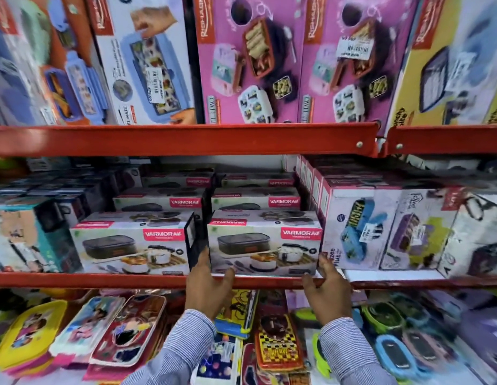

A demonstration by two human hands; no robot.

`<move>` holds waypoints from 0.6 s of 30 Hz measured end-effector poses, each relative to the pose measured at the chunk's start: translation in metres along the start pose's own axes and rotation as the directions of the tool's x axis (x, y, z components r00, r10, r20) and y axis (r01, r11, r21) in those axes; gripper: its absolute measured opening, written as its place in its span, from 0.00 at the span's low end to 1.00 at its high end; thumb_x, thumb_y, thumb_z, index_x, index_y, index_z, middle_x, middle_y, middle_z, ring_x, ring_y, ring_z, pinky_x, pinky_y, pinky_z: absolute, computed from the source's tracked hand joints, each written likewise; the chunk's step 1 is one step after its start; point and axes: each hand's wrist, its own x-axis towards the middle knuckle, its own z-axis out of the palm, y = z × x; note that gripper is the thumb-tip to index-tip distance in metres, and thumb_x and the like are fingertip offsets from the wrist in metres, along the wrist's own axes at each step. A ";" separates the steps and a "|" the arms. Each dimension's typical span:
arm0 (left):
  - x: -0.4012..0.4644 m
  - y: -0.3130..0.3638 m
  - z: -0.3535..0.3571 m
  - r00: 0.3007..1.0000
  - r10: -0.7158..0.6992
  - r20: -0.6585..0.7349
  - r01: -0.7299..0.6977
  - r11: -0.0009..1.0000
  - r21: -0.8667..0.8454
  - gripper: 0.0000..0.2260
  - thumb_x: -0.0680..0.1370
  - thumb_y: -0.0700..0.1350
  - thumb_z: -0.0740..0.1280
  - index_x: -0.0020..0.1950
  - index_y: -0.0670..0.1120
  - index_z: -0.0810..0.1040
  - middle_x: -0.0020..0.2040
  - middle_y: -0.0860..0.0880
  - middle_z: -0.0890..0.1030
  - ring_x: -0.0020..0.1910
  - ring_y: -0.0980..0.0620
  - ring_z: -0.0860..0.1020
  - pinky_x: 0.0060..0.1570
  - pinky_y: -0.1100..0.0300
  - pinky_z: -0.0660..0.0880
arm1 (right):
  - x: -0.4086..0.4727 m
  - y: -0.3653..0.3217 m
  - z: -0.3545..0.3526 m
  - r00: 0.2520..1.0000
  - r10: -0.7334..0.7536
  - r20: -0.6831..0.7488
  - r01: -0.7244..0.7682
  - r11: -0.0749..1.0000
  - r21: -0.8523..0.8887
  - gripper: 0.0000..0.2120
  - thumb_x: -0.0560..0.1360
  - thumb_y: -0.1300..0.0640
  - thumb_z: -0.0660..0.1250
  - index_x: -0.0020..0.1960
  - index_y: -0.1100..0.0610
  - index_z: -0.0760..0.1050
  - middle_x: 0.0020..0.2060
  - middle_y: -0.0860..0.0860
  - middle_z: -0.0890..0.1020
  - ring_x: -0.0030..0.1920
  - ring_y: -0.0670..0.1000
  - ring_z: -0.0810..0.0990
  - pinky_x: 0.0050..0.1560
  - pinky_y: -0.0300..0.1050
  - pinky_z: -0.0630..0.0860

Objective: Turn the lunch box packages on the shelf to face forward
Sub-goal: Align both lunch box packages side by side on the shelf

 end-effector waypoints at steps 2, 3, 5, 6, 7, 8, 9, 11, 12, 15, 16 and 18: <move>-0.002 0.001 -0.005 1.000 0.027 -0.015 -0.027 1.000 -0.008 0.28 0.75 0.48 0.70 0.73 0.40 0.69 0.63 0.40 0.82 0.60 0.39 0.80 0.59 0.53 0.74 | 0.000 -0.001 -0.001 1.000 -0.002 -0.001 0.002 1.000 -0.002 0.29 0.72 0.55 0.70 0.71 0.57 0.68 0.63 0.58 0.80 0.60 0.58 0.80 0.60 0.49 0.74; -0.003 0.000 -0.006 0.999 0.041 -0.020 -0.041 0.999 -0.018 0.28 0.76 0.47 0.70 0.72 0.40 0.69 0.63 0.40 0.82 0.60 0.40 0.80 0.60 0.53 0.75 | 0.001 -0.001 -0.001 1.000 -0.007 0.000 0.007 1.000 0.004 0.29 0.72 0.55 0.70 0.71 0.57 0.68 0.63 0.58 0.80 0.60 0.58 0.80 0.60 0.50 0.74; -0.004 -0.004 -0.010 0.998 0.057 -0.012 -0.058 0.998 -0.030 0.30 0.75 0.51 0.69 0.74 0.40 0.68 0.66 0.41 0.80 0.61 0.41 0.81 0.63 0.50 0.76 | 0.000 -0.001 -0.001 1.000 -0.003 0.001 0.003 1.000 0.006 0.28 0.72 0.55 0.70 0.71 0.57 0.69 0.63 0.58 0.80 0.59 0.58 0.80 0.61 0.52 0.75; -0.004 -0.006 -0.011 0.998 0.058 -0.004 -0.058 0.998 -0.029 0.31 0.75 0.54 0.68 0.74 0.41 0.68 0.67 0.42 0.80 0.61 0.41 0.81 0.64 0.47 0.77 | -0.001 -0.002 -0.001 1.000 0.005 -0.003 -0.005 1.000 0.005 0.28 0.71 0.56 0.70 0.70 0.57 0.69 0.63 0.58 0.80 0.59 0.58 0.80 0.61 0.53 0.76; -0.004 -0.011 -0.012 0.998 0.070 -0.005 -0.070 0.997 -0.025 0.32 0.74 0.58 0.66 0.74 0.43 0.68 0.67 0.42 0.80 0.59 0.42 0.82 0.62 0.45 0.78 | -0.002 -0.001 -0.001 1.000 0.005 -0.010 -0.005 1.000 0.009 0.28 0.71 0.56 0.70 0.70 0.57 0.70 0.62 0.58 0.80 0.59 0.58 0.80 0.62 0.54 0.76; -0.004 -0.015 -0.012 0.997 0.079 -0.002 -0.079 0.997 -0.013 0.33 0.73 0.61 0.64 0.74 0.44 0.69 0.64 0.42 0.82 0.57 0.43 0.84 0.60 0.45 0.79 | -0.003 -0.001 -0.001 1.000 0.011 -0.006 -0.010 1.000 0.016 0.28 0.71 0.56 0.70 0.70 0.57 0.70 0.62 0.58 0.80 0.60 0.58 0.80 0.62 0.55 0.76; -0.005 -0.018 -0.013 0.995 0.095 -0.007 -0.095 0.995 -0.009 0.33 0.73 0.62 0.64 0.73 0.44 0.69 0.61 0.42 0.84 0.55 0.45 0.85 0.58 0.46 0.80 | -0.004 0.000 -0.001 1.000 0.006 -0.006 -0.005 1.000 0.020 0.28 0.71 0.56 0.70 0.70 0.57 0.70 0.62 0.58 0.80 0.60 0.58 0.80 0.62 0.55 0.76; -0.005 -0.020 -0.014 0.994 0.108 -0.017 -0.108 0.994 0.009 0.30 0.75 0.59 0.65 0.72 0.44 0.70 0.57 0.43 0.86 0.53 0.46 0.85 0.56 0.50 0.81 | -0.005 -0.001 -0.001 1.000 0.008 0.000 -0.008 1.000 0.014 0.28 0.71 0.56 0.70 0.70 0.57 0.69 0.63 0.58 0.80 0.61 0.58 0.79 0.62 0.56 0.76; -0.006 -0.019 -0.015 0.994 0.107 -0.017 -0.107 0.994 0.018 0.29 0.76 0.57 0.66 0.72 0.44 0.71 0.56 0.43 0.86 0.53 0.46 0.85 0.56 0.51 0.81 | -0.006 -0.002 -0.002 1.000 0.017 0.007 -0.018 1.000 0.012 0.28 0.72 0.56 0.70 0.70 0.58 0.69 0.63 0.57 0.80 0.61 0.58 0.79 0.62 0.55 0.76; -0.005 -0.019 -0.017 0.995 0.098 -0.008 -0.097 0.995 0.027 0.28 0.76 0.55 0.68 0.73 0.43 0.71 0.60 0.42 0.85 0.53 0.46 0.86 0.55 0.51 0.81 | -0.004 0.000 -0.001 0.999 0.030 0.033 -0.031 1.000 0.002 0.30 0.71 0.54 0.70 0.71 0.57 0.68 0.64 0.57 0.79 0.64 0.58 0.77 0.63 0.56 0.75; -0.005 -0.019 -0.019 0.995 0.095 0.011 -0.096 0.995 0.019 0.28 0.76 0.55 0.68 0.73 0.43 0.71 0.62 0.42 0.84 0.52 0.46 0.86 0.55 0.50 0.82 | -0.006 -0.001 -0.002 0.998 0.039 0.051 -0.039 0.999 0.007 0.31 0.71 0.53 0.70 0.71 0.56 0.67 0.65 0.56 0.78 0.64 0.57 0.76 0.63 0.57 0.75; -0.006 -0.019 -0.024 0.995 0.100 0.028 -0.099 0.995 -0.021 0.29 0.75 0.55 0.69 0.73 0.43 0.70 0.65 0.42 0.81 0.53 0.47 0.86 0.57 0.48 0.81 | -0.007 -0.002 -0.003 0.996 0.046 0.076 -0.047 0.999 0.014 0.32 0.70 0.53 0.70 0.73 0.56 0.66 0.66 0.56 0.77 0.65 0.56 0.76 0.64 0.56 0.75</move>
